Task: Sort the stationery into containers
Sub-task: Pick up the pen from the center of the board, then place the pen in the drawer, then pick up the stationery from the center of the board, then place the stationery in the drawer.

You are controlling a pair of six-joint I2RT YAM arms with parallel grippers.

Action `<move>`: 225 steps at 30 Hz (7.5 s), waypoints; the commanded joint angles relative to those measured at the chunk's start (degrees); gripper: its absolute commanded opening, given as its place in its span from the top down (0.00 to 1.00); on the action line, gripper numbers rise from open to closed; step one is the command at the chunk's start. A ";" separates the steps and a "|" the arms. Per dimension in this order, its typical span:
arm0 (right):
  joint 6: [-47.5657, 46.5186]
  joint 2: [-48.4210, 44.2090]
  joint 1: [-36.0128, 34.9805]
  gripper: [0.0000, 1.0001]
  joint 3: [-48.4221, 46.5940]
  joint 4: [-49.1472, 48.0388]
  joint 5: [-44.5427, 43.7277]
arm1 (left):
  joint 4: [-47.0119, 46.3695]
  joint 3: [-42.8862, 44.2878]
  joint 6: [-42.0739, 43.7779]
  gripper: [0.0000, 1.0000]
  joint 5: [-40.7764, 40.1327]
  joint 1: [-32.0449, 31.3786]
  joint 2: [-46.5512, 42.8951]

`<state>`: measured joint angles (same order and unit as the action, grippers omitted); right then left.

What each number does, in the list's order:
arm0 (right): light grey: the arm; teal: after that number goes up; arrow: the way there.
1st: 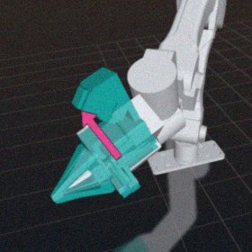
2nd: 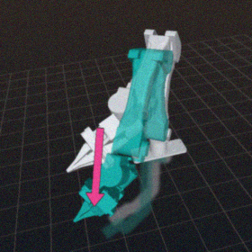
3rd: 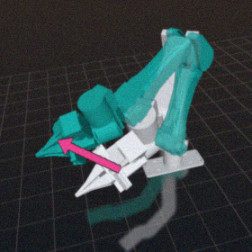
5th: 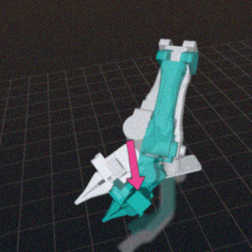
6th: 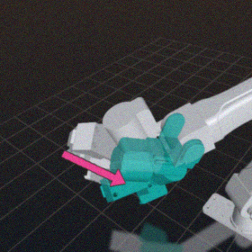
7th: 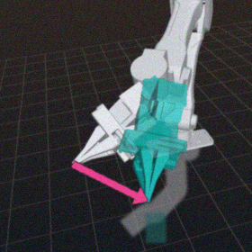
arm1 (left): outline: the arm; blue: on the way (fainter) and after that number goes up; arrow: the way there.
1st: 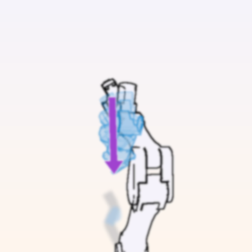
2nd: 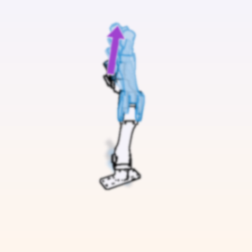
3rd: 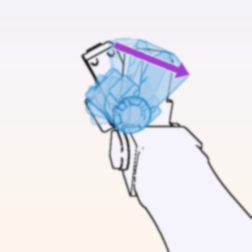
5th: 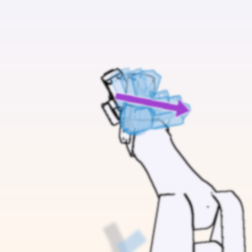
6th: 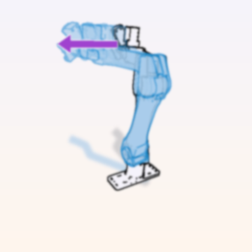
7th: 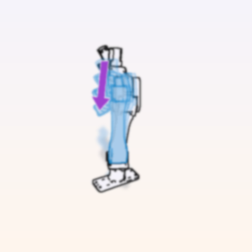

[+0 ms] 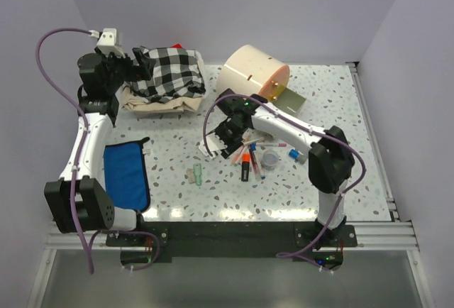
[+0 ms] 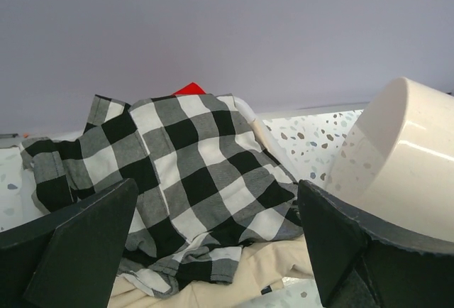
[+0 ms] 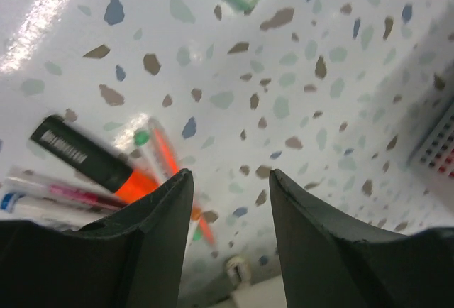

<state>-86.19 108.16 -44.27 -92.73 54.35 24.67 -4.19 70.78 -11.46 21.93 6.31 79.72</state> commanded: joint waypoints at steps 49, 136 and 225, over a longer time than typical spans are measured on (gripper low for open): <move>-22.90 38.71 -11.89 0.94 -34.89 31.95 -7.45 | -7.59 -2.76 -9.72 0.00 3.11 5.91 -4.31; 112.46 10.84 -11.36 0.33 -15.45 -12.52 -26.06 | 8.66 -6.27 13.14 0.00 -32.03 3.71 -15.74; 93.58 -9.64 32.14 0.67 11.26 -25.08 -19.13 | 12.54 30.20 13.48 0.00 5.05 -5.51 13.70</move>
<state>5.58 97.56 -12.88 -78.06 30.24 3.95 9.10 97.34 0.75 26.81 2.07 93.06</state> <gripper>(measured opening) 0.244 0.997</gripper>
